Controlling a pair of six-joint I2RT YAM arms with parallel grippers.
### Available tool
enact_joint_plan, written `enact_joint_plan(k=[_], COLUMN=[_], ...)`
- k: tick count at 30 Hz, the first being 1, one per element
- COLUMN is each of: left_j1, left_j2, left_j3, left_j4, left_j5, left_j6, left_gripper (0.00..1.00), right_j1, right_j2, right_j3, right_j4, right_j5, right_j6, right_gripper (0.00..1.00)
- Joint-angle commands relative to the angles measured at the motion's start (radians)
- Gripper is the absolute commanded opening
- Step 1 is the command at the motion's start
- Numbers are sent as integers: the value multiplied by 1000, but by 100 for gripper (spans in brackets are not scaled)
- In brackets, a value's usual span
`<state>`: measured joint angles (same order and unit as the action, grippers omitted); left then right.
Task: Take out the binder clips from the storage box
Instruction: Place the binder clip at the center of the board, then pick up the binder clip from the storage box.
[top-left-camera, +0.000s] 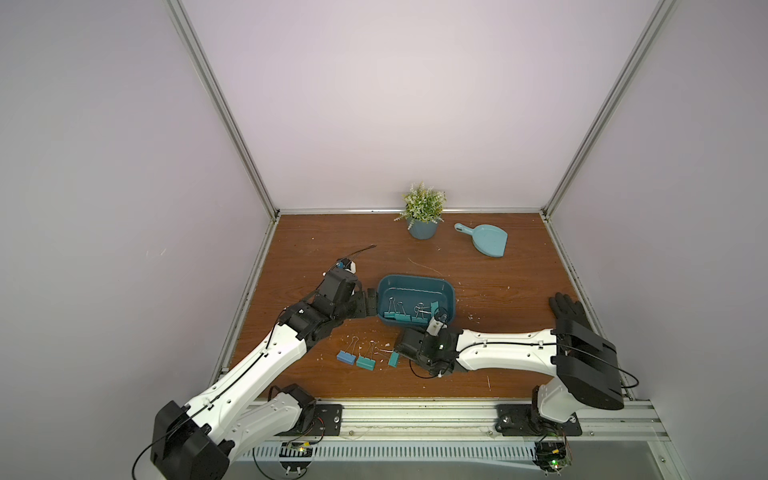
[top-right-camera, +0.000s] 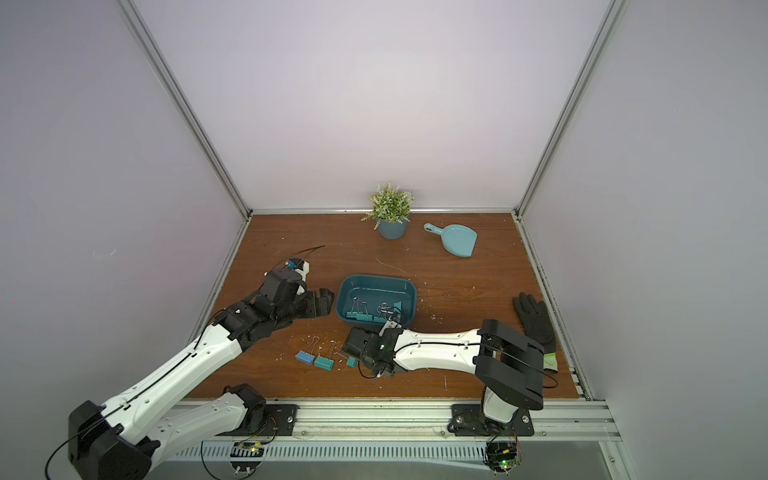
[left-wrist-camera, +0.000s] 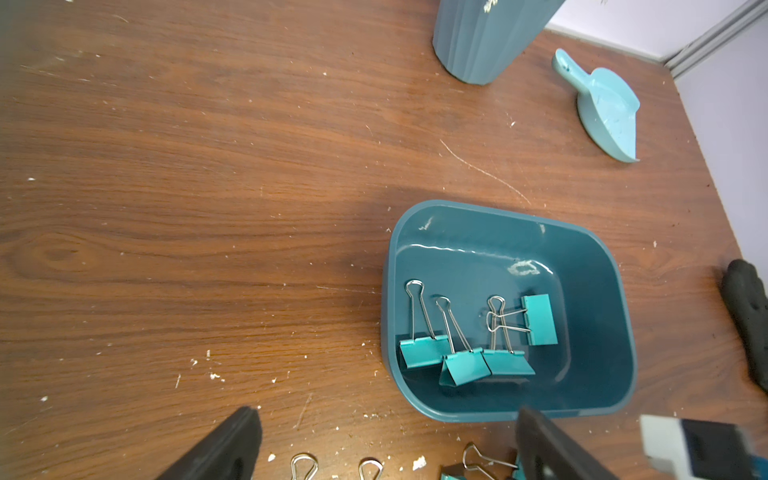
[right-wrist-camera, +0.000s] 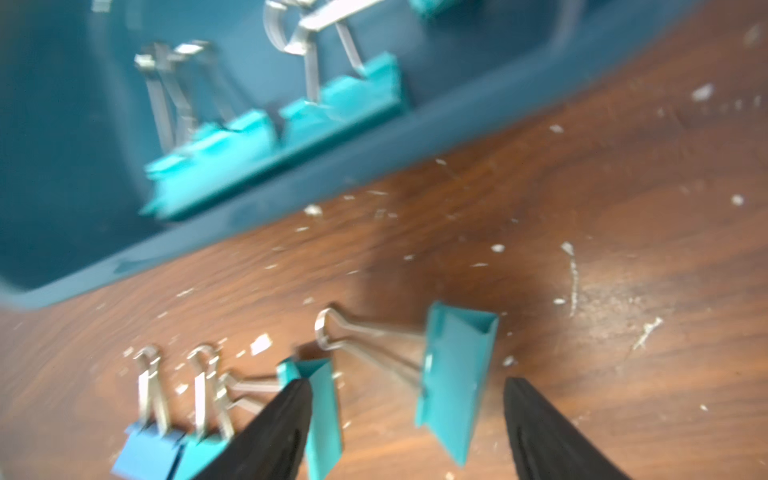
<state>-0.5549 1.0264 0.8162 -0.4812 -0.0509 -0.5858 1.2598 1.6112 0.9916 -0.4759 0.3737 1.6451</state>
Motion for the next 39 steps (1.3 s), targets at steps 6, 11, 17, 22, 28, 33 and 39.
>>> enact_joint_plan(k=[6,11,17,22,28,33,39], left_j1=[11,10,10,13,14,14,14], left_j2=[121,239,337,367,391,416,434], left_j3=[51,88,139,175,167,144,140], left_j4=[101,140,134,84,54,54,53], left_j5=[131,161,114,29,6,35,46], left_j6=[36,6,-1,15,43,49,48], left_gripper=[97,93,96,96,95,94,97], right_j1=[-105,-262,-416,-452,-474,-491,-496], right_j2=[-241,-344,-281,-128,27,126,196], right_j3=[-11,-57,2,105,195,255,286], right_j4=[-117,-82,-64,-73,-107,-164,-188], right_j5=[113,57,-56,-107,-150,-149,-157], right_j6=[-211,-395,-607,-709,-757,-800,-819], right_gripper=[98,98,84,68,61,61,59])
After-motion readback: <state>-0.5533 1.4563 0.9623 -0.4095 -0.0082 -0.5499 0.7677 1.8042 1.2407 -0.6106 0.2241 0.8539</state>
